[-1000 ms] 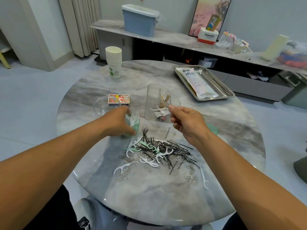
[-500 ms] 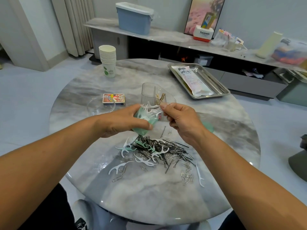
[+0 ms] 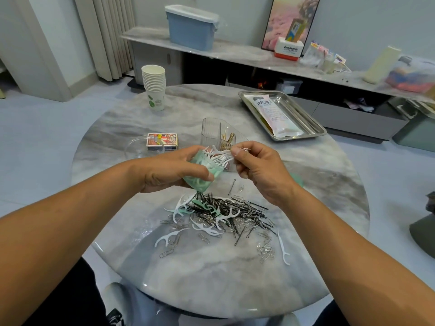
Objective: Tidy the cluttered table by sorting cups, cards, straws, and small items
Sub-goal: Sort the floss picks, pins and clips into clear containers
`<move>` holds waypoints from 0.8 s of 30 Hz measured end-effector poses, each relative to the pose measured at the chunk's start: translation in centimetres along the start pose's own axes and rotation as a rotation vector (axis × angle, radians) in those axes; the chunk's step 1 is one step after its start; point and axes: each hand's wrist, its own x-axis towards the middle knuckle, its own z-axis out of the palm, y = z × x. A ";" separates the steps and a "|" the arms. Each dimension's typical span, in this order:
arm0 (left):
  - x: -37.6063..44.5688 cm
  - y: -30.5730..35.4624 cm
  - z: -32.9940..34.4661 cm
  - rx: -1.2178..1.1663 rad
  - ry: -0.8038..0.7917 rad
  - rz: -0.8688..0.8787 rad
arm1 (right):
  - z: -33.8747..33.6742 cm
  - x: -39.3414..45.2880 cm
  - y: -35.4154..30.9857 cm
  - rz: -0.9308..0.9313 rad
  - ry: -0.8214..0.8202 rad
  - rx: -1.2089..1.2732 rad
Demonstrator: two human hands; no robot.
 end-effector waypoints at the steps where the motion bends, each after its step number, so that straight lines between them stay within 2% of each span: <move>1: 0.0 0.0 0.0 -0.018 0.003 0.002 | -0.1 0.0 -0.1 -0.021 -0.006 -0.018; 4: 0.0 0.1 -0.2 0.002 0.009 0.027 | -0.6 -0.1 -0.4 -0.085 -0.058 -0.126; 11: -0.1 -0.1 -0.2 0.246 -0.007 0.063 | -0.1 -0.7 -1.2 -0.178 -0.141 -0.309; 14: -0.1 -0.2 0.0 0.279 0.011 0.065 | 0.2 -1.1 -1.8 -0.228 -0.162 -0.406; 18: 0.0 -0.1 0.0 0.204 0.049 0.068 | -0.1 -1.4 -2.7 -0.297 -0.136 -0.491; 24: 0.3 0.2 -0.1 -0.043 0.056 0.070 | -0.3 -1.5 -3.3 -0.352 -0.087 -0.527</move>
